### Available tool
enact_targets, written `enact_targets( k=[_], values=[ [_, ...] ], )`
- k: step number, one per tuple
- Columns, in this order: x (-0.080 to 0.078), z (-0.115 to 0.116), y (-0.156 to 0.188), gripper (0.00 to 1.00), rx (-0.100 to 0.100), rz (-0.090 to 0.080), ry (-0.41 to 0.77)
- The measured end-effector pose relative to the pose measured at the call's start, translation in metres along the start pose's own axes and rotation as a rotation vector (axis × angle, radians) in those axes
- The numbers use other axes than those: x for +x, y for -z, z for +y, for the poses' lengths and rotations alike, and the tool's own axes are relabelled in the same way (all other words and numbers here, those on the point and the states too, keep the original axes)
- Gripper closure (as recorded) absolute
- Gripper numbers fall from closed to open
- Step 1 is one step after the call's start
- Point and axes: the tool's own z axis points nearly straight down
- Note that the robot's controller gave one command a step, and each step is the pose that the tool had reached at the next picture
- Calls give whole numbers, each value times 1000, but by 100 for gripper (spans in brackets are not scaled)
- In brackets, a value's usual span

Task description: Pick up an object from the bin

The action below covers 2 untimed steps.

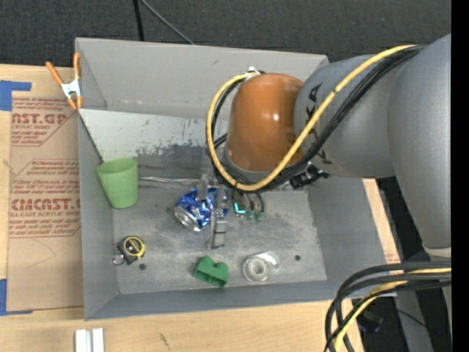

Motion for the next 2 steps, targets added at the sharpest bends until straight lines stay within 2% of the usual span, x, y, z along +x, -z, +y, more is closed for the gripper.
enact_targets(
  k=[1,2],
  values=[
    [-18,0,-88,0,-1,-8,-97],
    [-19,1,-82,100,-3,-13,-96]
  ],
)
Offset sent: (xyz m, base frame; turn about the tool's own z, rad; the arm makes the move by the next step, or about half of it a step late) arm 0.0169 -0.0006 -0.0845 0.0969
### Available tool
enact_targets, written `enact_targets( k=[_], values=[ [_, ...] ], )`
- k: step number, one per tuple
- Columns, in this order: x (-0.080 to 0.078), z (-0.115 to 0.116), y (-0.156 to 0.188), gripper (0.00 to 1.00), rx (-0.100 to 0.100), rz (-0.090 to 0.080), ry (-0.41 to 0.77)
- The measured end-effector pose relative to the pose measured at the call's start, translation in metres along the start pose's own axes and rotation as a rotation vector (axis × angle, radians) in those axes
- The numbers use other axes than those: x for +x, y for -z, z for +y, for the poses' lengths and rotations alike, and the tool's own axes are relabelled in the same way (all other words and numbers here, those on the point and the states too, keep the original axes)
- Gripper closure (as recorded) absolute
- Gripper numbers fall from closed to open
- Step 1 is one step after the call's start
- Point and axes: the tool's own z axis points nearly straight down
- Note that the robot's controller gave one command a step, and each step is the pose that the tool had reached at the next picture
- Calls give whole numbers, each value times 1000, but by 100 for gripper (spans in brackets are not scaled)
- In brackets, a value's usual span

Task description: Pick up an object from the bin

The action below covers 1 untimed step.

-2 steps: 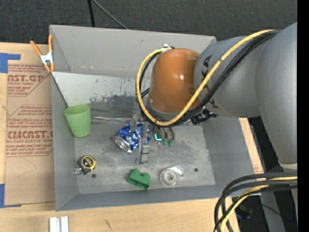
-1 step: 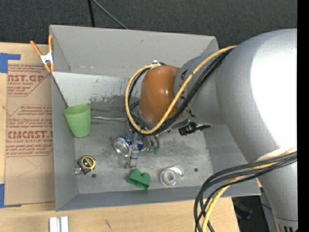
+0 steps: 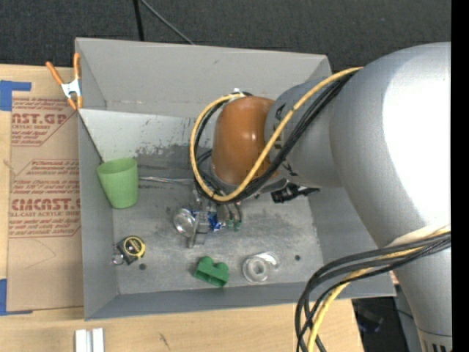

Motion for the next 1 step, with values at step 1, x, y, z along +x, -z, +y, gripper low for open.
enact_targets(
  k=[1],
  values=[
    [17,-18,140,100,1,-2,-16]
  ],
)
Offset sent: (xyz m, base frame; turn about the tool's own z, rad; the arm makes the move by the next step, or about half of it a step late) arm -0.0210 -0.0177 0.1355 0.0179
